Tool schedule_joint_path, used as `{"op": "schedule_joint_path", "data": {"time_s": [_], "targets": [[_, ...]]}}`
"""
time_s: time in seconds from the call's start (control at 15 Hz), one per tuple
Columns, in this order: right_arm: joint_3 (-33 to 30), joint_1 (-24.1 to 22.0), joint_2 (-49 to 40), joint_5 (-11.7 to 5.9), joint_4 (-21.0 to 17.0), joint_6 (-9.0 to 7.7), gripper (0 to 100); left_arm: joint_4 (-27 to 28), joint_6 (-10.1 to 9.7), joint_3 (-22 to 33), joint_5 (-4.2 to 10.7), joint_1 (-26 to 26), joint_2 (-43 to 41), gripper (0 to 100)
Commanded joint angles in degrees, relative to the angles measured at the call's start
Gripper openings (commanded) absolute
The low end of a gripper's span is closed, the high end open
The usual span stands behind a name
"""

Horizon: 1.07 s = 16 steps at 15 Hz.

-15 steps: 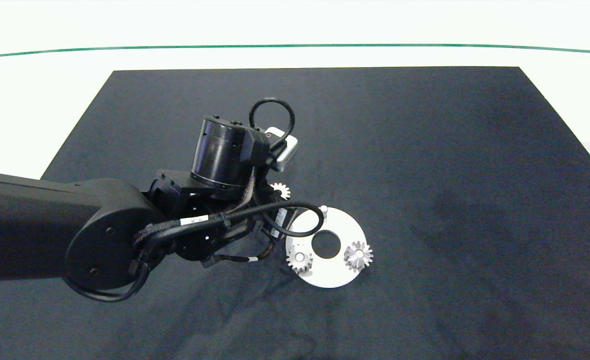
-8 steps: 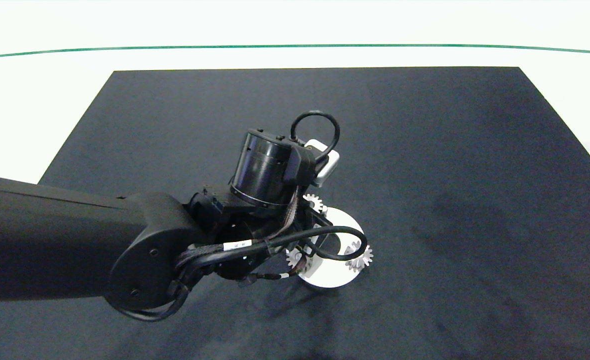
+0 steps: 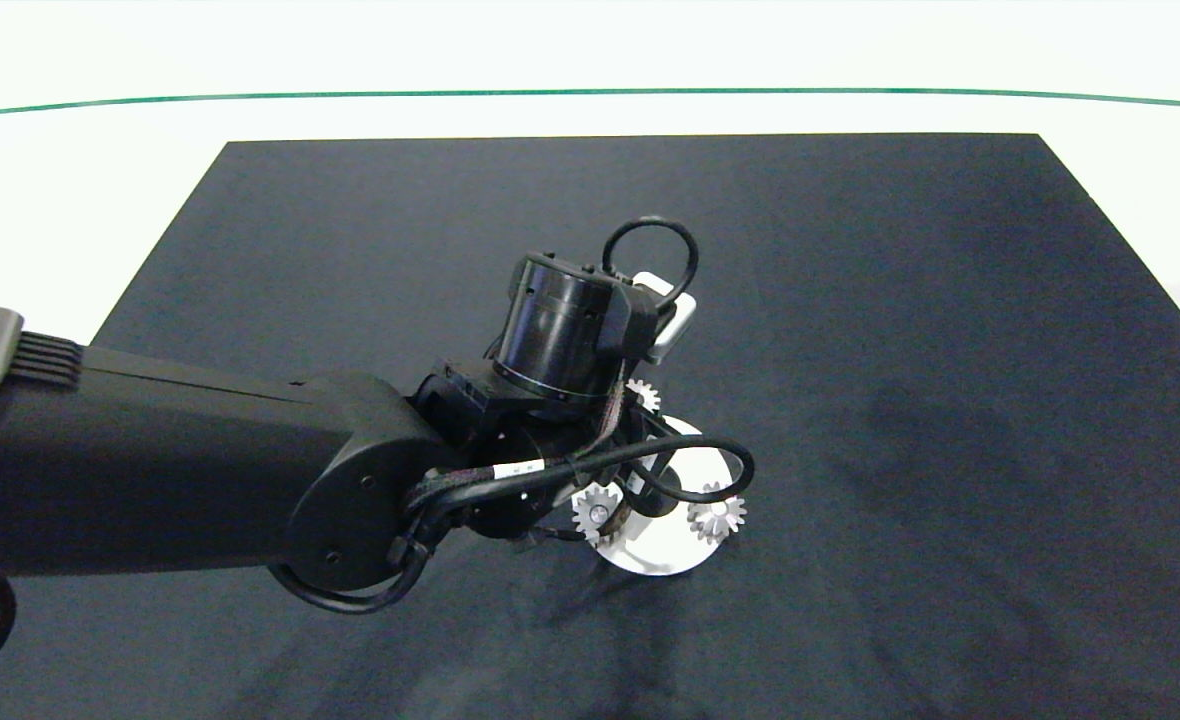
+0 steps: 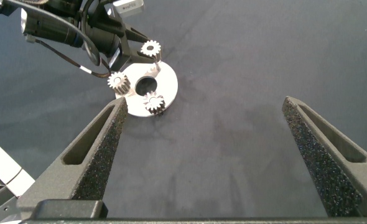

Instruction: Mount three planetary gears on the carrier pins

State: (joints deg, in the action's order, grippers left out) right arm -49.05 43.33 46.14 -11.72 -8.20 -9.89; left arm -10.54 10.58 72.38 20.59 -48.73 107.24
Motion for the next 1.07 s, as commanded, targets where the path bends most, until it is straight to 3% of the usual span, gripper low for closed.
{"op": "schedule_joint_path", "data": {"time_s": [0.07, 1.07], "targets": [[0.0, 0.0, 0.0, -0.06, -0.1, -0.05, 100, -0.2, 0.05, 0.0, 0.15, -0.1, 0.2, 13], [0.0, 0.0, 0.0, -0.06, -0.1, -0.22, 100, -0.2, 0.93, 1.6, 0.15, -1.0, 1.7, 13]]}}
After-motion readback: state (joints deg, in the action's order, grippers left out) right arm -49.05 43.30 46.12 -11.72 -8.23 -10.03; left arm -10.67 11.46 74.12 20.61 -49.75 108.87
